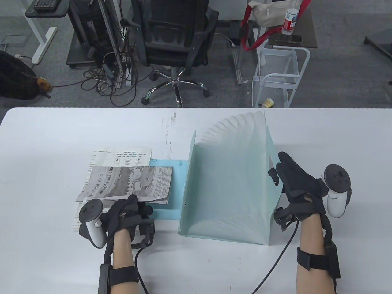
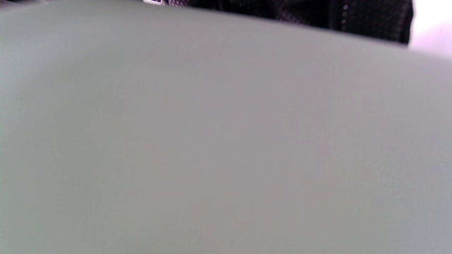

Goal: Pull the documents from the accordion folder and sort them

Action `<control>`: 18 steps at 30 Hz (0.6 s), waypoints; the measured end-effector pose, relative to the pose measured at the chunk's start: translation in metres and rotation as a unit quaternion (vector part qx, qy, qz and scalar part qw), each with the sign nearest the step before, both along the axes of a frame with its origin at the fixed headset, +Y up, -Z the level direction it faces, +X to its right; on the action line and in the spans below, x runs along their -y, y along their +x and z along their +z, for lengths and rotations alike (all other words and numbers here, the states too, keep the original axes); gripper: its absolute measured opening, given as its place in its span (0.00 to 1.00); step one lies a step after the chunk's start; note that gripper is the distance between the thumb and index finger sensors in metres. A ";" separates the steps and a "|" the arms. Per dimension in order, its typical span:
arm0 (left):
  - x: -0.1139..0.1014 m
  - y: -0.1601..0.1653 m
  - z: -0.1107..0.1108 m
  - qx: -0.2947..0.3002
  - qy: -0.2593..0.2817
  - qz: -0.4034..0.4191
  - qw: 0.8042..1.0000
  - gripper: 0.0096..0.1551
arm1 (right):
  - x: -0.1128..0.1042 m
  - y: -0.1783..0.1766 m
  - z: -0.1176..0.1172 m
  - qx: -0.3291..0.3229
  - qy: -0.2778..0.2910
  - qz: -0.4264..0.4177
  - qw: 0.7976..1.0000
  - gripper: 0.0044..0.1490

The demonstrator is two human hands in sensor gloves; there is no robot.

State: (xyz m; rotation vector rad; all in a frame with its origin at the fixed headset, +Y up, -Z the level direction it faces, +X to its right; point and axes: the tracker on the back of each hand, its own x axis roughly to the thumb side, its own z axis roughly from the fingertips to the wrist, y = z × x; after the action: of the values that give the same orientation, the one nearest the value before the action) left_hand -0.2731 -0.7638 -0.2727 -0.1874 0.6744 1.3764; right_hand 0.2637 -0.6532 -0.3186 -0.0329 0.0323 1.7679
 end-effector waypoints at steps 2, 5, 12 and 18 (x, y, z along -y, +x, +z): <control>0.001 -0.002 0.002 0.008 -0.012 -0.013 1.000 0.27 | 0.000 0.000 0.000 0.000 0.000 0.001 1.000 0.45; -0.002 -0.007 0.006 0.030 -0.040 -0.046 0.998 0.29 | 0.000 0.000 0.000 0.000 0.000 0.001 1.000 0.45; -0.045 -0.004 0.002 0.136 0.011 -0.116 0.984 0.34 | 0.000 -0.001 -0.001 0.007 -0.002 0.007 1.000 0.45; -0.099 0.039 -0.003 0.195 0.163 -0.272 0.928 0.36 | 0.001 0.000 0.001 0.028 -0.011 0.010 1.000 0.44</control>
State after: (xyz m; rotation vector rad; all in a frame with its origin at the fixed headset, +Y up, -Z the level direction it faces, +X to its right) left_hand -0.2345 -0.6646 -0.2754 -0.0002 0.1324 0.8575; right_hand 0.2638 -0.6544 -0.3178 -0.0984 0.0112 1.7868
